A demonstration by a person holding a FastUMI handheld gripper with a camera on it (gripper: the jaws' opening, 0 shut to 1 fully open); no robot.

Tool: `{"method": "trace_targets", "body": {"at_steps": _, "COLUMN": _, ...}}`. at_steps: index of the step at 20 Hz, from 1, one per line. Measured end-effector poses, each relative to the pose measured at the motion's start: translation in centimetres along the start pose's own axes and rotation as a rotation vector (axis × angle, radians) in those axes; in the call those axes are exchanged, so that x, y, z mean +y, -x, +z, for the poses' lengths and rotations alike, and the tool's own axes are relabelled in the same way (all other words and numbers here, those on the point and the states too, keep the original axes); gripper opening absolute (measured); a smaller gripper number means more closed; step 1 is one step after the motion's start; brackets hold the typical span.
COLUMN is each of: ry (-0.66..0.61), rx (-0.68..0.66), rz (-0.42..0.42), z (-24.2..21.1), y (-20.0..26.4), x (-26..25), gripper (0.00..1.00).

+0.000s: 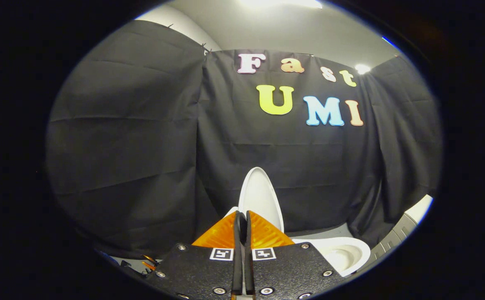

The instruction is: Open the toilet lid.

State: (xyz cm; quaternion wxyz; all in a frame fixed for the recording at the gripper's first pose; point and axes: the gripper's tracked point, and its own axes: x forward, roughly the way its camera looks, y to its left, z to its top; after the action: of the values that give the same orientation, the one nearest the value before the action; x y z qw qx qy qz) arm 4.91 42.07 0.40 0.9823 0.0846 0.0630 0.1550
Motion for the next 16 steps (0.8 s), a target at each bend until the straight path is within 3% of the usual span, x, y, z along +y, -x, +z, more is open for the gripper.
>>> {"method": "trace_targets", "body": {"at_steps": 2, "ry": -0.047, "rx": -0.001, "rz": 0.047, "z": 0.1, "y": 0.1, "x": 0.3, "gripper": 0.11}}
{"method": "trace_targets", "body": {"at_steps": 5, "ry": -0.202, "rx": -0.024, "rz": 0.134, "z": 1.0, "y": 1.1, "x": 0.6, "gripper": 0.32}}
{"method": "trace_targets", "body": {"at_steps": 10, "ry": -0.328, "rx": -0.127, "rz": 0.197, "z": 5.5, "y": 5.1, "x": -1.4, "gripper": 0.96}}
{"method": "trace_targets", "body": {"at_steps": 16, "ry": -0.348, "rx": -0.187, "rz": 0.176, "z": 8.4, "y": 8.0, "x": -7.6, "gripper": 0.95}}
